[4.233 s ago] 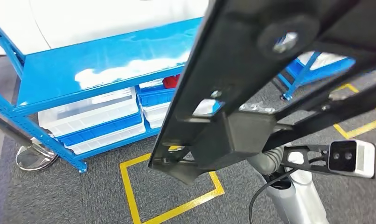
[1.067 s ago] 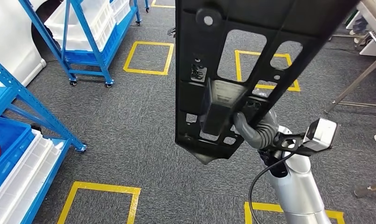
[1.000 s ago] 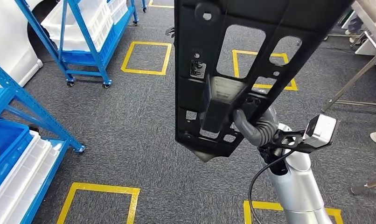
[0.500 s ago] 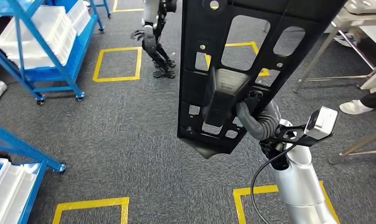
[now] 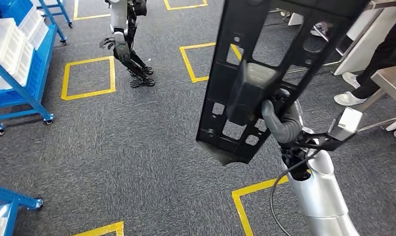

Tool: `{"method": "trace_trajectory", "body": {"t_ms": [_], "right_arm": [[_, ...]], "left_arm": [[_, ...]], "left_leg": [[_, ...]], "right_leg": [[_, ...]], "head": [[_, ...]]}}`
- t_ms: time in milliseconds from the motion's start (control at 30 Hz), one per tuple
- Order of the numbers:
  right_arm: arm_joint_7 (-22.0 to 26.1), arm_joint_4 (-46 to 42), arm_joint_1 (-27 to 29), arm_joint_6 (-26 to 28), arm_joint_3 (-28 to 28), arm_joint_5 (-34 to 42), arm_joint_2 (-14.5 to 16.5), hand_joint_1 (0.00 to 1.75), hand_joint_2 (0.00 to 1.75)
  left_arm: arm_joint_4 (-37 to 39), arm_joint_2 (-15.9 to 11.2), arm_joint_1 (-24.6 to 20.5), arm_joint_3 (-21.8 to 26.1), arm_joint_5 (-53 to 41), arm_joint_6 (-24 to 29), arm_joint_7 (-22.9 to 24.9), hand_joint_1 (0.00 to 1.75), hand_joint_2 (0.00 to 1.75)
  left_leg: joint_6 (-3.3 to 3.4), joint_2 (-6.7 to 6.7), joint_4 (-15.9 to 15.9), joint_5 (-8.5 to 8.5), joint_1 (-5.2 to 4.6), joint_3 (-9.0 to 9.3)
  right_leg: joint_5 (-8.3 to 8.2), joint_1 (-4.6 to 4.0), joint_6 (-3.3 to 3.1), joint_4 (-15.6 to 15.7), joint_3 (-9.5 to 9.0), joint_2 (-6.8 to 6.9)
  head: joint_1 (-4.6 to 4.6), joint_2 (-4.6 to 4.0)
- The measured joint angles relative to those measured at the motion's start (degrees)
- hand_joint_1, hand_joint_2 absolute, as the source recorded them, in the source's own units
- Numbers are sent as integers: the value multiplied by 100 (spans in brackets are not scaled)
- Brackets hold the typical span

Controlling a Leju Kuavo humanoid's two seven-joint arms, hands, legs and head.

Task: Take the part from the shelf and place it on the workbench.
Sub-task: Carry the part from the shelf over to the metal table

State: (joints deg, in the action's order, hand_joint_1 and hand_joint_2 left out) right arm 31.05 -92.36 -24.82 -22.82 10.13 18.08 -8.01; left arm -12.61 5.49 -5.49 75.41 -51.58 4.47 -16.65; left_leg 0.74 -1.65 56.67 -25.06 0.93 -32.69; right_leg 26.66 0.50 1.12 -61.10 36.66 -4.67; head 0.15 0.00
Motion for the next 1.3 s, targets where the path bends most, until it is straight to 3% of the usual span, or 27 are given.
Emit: {"method": "trace_trajectory", "body": {"t_ms": [67, 133, 167, 200, 267, 333, 400, 467, 533, 600, 633, 667, 733, 800, 867, 933, 1000, 1067, 1133, 1167, 1200, 1300], "right_arm": [[39, -23, 72, -16, -46, 3, -37, 175, 175], [62, -32, 162, -44, -73, -4, -66, 175, 175], [66, -37, 199, -60, -81, -9, -80, 175, 175], [66, -51, 225, -73, -84, -14, -91, 175, 175], [66, -127, 273, -94, -86, -17, -115, 175, 175], [69, -232, 359, -100, -87, -15, -149, 175, 175], [79, -310, 475, -99, -94, -14, -202, 175, 175], [89, -374, 559, -98, -101, -13, -252, 175, 175], [103, -414, 596, -100, -101, -12, -275, 175, 175], [139, -422, 647, -103, -98, -17, -281, 175, 175], [161, -422, 681, -105, -96, -25, -282, 175, 175], [180, -421, 710, -111, -94, -31, -287, 175, 175], [207, -416, 727, -134, -90, -34, -302, 175, 175], [228, -397, 693, -162, -89, -9, -316, 175, 175], [239, -361, 653, -178, -87, 36, -330, 175, 175], [241, -328, 631, -179, -86, 82, -360, 175, 175], [245, -306, 586, -177, -85, 125, -404, 175, 175], [246, -283, 536, -166, -72, 154, -425, 175, 175], [242, -255, 535, -144, -48, 163, -425, 175, 175], [238, -242, 543, -132, -32, 163, -425, 175, 175], [233, -231, 547, -121, -16, 162, -425, 175, 175], [223, -220, 525, -106, 38, 156, -422, 175, 175]], "left_arm": [[0, -6, 3, -3, -16, -33, -42, 0, 175], [0, -8, 5, -6, -31, -71, -82, 0, 175], [0, -8, 3, -11, -40, -89, -98, 0, 175], [0, -5, -2, -20, -49, -107, -111, 0, 175], [0, 1, -11, -40, -62, -132, -128, 0, 175], [0, 4, -12, -57, -69, -141, -131, 0, 175], [0, 4, -11, -73, -71, -135, -122, 0, 175], [0, 4, -14, -86, -70, -131, -116, 0, 175], [0, 5, -2, -90, -64, -122, -116, 0, 175], [0, 7, 30, -88, -56, -94, -113, 0, 175], [0, 8, 42, -88, -50, -76, -110, 0, 175], [0, 8, 51, -88, -45, -60, -107, 0, 175], [0, 8, 53, -88, -38, -41, -102, 0, 175], [0, 0, 48, -88, -38, -40, -101, 0, 175], [0, -5, 40, -88, -40, -58, -107, 0, 175], [1, 0, 18, -90, -51, -78, -121, 0, 175], [3, 4, -4, -95, -66, -87, -143, 0, 175], [4, 3, -1, -97, -78, -93, -158, 0, 175], [4, 2, 13, -97, -88, -94, -160, 0, 175], [4, 2, 14, -97, -91, -93, -159, 0, 175], [4, 5, 13, -97, -92, -93, -158, 0, 175], [4, 28, 1, -97, -80, -82, -157, 0, 175]], "left_leg": [[34, 157, -12, -1, -24, 1], [36, 319, -5, -16, -39, -5], [30, 399, 1, -26, -41, -4], [18, 474, 8, -38, -41, 0], [-27, 598, 34, -75, -56, 19], [-89, 691, 55, -110, -82, 44], [-155, 787, 52, -131, -86, 79], [-226, 673, 148, -232, -59, 67], [-269, 382, 668, -551, -34, -149], [-273, 239, 1476, -897, -31, -529], [-266, 223, 1722, -944, -32, -659], [-246, 211, 1746, -871, -34, -690], [-171, 118, 1135, -459, -46, -437], [-89, -106, 376, -159, -58, -100], [-50, -198, 94, -123, -79, 23], [-15, -81, 21, -87, -81, 58], [40, 45, -86, -25, -59, 104], [74, 175, -133, -2, -59, 118], [79, 322, -125, -14, -68, 111], [74, 393, -119, -24, -69, 109], [65, 461, -108, -36, -69, 111], [2, 629, -49, -103, -91, 128]], "right_leg": [[366, 5, 19, -735, 360, 303], [522, 26, 38, -1265, 621, 398], [446, 34, 44, -1219, 594, 424], [281, 38, 46, -928, 436, 468], [-28, 20, 27, -103, -18, 712], [-122, -17, -30, 310, -239, 856], [-126, -36, -102, 328, -232, 748], [-147, -13, -168, 353, -243, 631], [-167, 11, -221, 370, -255, 513], [-173, -2, -248, 369, -250, 371], [-175, -15, -251, 366, -249, 291], [-176, -27, -253, 363, -250, 210], [-178, -43, -250, 357, -258, 50], [-188, -45, -222, 352, -249, -93], [-209, -15, -156, 356, -218, -213], [-229, 10, -83, 369, -197, -272], [-96, -6, -24, 193, -104, -26], [255, -3, 32, -433, 201, 308], [513, 32, 90, -1128, 540, 401], [495, 49, 112, -1228, 588, 418], [372, 61, 128, -1082, 509, 444], [-103, 47, 87, 83, -107, 752]], "head": [[24, 0], [26, 0], [27, 0], [27, 0], [25, 0], [21, 0], [19, 0], [15, 0], [4, 0], [-5, 0], [-7, 0], [-7, 0], [-7, 1], [-3, 1], [-4, 0], [-6, 0], [20, 1], [52, 0], [60, 1], [62, 1], [61, 2], [59, 1]]}}
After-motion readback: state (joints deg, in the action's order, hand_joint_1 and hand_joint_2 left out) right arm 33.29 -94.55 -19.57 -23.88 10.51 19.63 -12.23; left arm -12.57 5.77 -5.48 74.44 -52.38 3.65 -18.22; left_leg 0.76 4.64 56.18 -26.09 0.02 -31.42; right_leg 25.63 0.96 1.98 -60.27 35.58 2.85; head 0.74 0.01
